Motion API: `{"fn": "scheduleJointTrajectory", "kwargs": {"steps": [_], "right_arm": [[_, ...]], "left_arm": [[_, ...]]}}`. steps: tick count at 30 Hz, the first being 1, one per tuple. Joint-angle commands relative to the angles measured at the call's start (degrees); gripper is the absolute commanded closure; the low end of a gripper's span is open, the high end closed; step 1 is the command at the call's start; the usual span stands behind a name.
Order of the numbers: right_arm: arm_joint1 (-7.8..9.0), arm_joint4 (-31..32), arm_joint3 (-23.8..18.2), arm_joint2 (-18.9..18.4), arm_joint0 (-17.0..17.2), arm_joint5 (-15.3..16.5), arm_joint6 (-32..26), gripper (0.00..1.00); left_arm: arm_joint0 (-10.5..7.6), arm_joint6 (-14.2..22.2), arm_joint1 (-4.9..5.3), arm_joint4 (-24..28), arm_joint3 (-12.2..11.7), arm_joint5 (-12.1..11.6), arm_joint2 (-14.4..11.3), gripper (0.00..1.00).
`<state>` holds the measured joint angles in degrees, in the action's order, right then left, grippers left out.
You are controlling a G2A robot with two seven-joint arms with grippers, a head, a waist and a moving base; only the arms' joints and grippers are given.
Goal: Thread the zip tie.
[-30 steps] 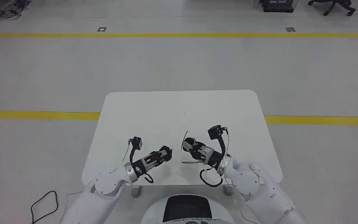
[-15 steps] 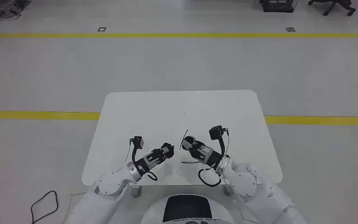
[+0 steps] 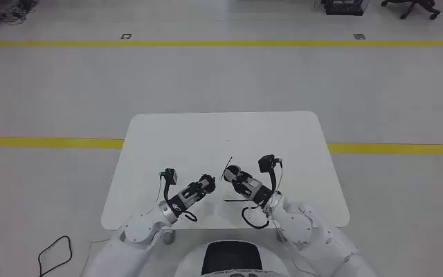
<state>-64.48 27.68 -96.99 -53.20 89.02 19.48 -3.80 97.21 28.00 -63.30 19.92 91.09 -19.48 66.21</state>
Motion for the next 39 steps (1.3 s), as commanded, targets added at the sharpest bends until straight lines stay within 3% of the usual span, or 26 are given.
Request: {"fn": "scheduleJointTrajectory", "kwargs": {"steps": [1,17,39], "right_arm": [[-0.08,-0.18,0.58,0.49,-0.47,0.00,0.40,1.00],[-0.36,0.38,2.89,4.79,-2.91,0.00,4.53,1.00],[-1.40,1.51,4.03,4.87,-3.45,-0.05,5.13,1.00]], "left_arm": [[0.17,0.06,-0.04,0.00,0.05,0.00,0.21,1.00],[1.37,2.53,-0.62,0.63,0.50,0.00,2.15,1.00],[1.63,2.62,-0.79,0.72,0.22,0.00,2.62,1.00]]}}
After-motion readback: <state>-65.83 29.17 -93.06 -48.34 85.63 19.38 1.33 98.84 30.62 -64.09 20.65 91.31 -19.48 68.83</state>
